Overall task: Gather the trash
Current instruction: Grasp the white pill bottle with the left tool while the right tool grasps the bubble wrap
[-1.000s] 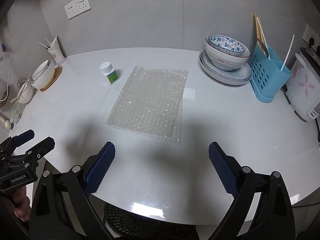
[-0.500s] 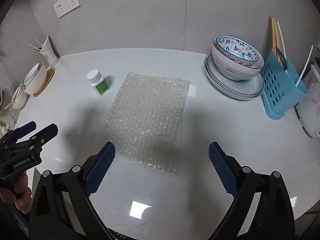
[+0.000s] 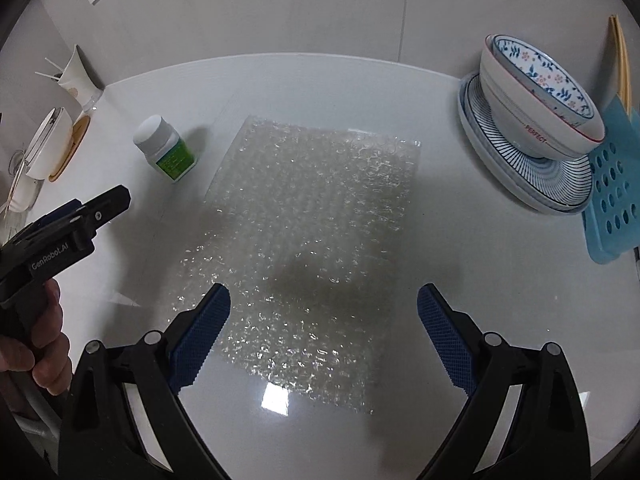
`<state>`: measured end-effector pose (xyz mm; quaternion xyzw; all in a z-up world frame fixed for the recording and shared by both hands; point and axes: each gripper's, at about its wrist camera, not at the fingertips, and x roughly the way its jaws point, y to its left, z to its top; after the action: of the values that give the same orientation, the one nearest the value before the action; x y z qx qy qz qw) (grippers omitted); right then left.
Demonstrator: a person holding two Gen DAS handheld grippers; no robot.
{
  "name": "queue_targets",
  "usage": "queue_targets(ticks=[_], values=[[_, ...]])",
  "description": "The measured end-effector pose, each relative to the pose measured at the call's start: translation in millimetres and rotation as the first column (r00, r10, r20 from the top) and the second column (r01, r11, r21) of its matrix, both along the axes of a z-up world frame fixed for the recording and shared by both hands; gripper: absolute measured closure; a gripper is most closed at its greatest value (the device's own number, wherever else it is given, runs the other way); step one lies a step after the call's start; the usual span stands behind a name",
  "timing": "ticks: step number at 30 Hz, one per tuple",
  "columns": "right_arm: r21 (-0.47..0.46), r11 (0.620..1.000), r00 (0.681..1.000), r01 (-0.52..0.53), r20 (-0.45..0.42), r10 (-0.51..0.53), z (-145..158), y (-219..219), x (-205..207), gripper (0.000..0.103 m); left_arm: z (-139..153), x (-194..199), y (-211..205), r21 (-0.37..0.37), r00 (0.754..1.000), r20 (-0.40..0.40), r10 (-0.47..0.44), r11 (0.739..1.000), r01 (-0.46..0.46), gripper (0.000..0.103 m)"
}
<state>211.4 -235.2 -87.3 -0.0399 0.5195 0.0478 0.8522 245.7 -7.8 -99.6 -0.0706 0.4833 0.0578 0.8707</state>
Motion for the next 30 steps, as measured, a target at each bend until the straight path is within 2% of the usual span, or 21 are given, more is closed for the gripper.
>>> queue_targets(ticks=[12, 15, 20, 22, 24, 26, 29, 30], values=[[-0.014, 0.999, 0.992, 0.044, -0.12, -0.046, -49, 3, 48, 0.012, -37, 53, -7, -0.02, 1.0, -0.006, -0.02, 1.0, 0.02, 0.009], [-0.07, 0.997, 0.993, 0.035, -0.112, -0.043, -54, 10, 52, 0.011, -43, 62, -4, -0.015, 1.0, -0.016, -0.023, 1.0, 0.023, 0.015], [-0.097, 0.995, 0.992, 0.027, -0.123, -0.039, -57, 13, 54, 0.014, -48, 72, -3, -0.035, 0.999, -0.025, -0.029, 0.999, 0.029, 0.031], [-0.106, 0.994, 0.992, 0.017, -0.123, -0.03, -57, 15, 55, 0.017, -50, 75, -5, -0.029, 0.999, -0.03, -0.035, 0.999, 0.034, 0.047], [-0.109, 0.994, 0.992, 0.01, -0.123, -0.024, -57, 16, 52, 0.023, -53, 82, 1, -0.028, 0.999, -0.043, -0.03, 0.999, 0.029, 0.055], [-0.107, 0.994, 0.993, 0.009, -0.119, -0.021, -55, 17, 50, 0.03, -53, 83, 2, -0.035, 0.999, -0.042, -0.025, 0.999, 0.024, 0.055], [-0.103, 0.995, 0.994, 0.008, -0.105, -0.019, -53, 17, 48, 0.046, -51, 85, 2, -0.032, 0.999, -0.044, -0.026, 0.999, 0.024, 0.056], [-0.102, 0.995, 0.995, 0.009, -0.099, -0.019, -52, 17, 48, 0.055, -50, 83, 1, -0.022, 0.999, -0.045, -0.028, 0.999, 0.027, 0.056]])
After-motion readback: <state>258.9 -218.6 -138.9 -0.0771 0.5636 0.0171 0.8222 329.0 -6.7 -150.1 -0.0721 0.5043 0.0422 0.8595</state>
